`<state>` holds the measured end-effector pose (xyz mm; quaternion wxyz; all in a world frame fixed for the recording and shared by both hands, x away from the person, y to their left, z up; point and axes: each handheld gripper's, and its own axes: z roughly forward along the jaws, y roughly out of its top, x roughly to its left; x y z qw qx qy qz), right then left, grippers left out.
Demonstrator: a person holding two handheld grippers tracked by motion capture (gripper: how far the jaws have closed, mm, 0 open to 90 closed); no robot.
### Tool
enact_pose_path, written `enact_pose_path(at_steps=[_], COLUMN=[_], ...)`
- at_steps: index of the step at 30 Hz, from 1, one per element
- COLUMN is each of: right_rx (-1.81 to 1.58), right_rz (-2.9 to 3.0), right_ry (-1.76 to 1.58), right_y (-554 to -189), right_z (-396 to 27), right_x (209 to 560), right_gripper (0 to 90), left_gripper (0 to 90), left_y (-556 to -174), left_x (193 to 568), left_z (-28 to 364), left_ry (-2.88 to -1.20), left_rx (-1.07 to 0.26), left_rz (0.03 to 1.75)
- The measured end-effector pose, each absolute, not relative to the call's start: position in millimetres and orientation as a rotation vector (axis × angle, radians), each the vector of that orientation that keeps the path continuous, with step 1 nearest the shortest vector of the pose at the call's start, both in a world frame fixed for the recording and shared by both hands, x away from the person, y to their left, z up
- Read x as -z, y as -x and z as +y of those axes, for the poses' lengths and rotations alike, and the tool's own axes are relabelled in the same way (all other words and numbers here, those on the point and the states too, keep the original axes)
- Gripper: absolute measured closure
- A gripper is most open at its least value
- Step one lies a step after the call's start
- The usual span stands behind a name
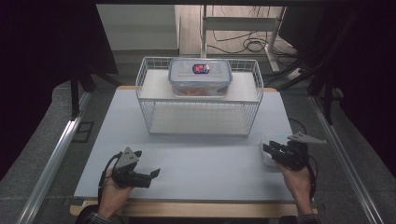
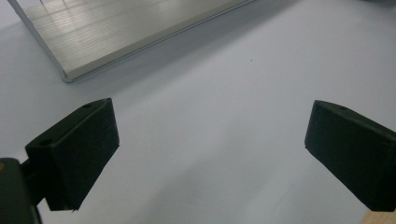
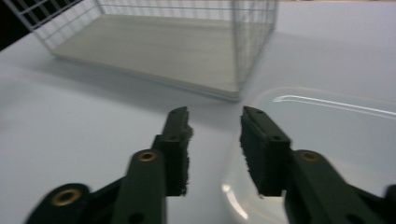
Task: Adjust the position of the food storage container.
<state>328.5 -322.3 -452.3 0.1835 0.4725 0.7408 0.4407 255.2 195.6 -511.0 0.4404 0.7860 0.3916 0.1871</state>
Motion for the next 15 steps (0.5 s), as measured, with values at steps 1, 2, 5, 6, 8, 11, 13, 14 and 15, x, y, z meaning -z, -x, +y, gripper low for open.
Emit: enact_pose_path(at_steps=[1, 2, 5, 6, 8, 11, 13, 14, 15], right_rx=[-1.235, -1.218, -1.178, -1.163, -1.144, -1.113, -1.085, -1.085, -1.073], right_rz=[2.081, 2.070, 2.032, 2.013, 1.983, 1.936, 1.903, 1.903, 1.898], right_ry=[-1.338, -1.342, -1.355, -1.366, -1.406, -1.439, -1.461, -1.461, -1.463], right_y=[-329.8, -331.2, -334.8, -336.2, -338.9, -342.9, -347.7, -347.7, -349.5], right_z=[-325.5, -330.1, -344.1, -350.9, -361.2, -374.6, -384.7, -384.7, -387.0], right_x=[451.7, 450.7, 449.4, 449.5, 450.3, 450.6, 451.1, 451.1, 451.4], right_gripper=[73.0, 76.9, 87.1, 89.1, 89.4, 89.4, 89.4, 89.4, 89.4], left_gripper=[2.8, 2.8, 2.8, 2.8, 2.8, 2.9, 2.9, 2.9, 2.9], left_y=[-255.2, -255.2, -255.5, -255.7, -256.1, -256.5, -256.8, -256.8, -256.9], left_x=[510.9, 510.8, 511.0, 511.1, 511.2, 511.6, 512.0, 512.0, 512.0], left_z=[195.5, 195.4, 195.7, 195.8, 196.2, 196.0, 195.7, 195.7, 195.6], left_ry=[-1.953, -1.954, -1.951, -1.949, -1.950, -1.950, -1.953, -1.953, -1.953], left_rx=[-0.465, -0.466, -0.464, -0.462, -0.463, -0.459, -0.457, -0.457, -0.455], left_rz=[0.972, 0.971, 0.974, 0.975, 0.976, 0.978, 0.978, 0.978, 0.977])
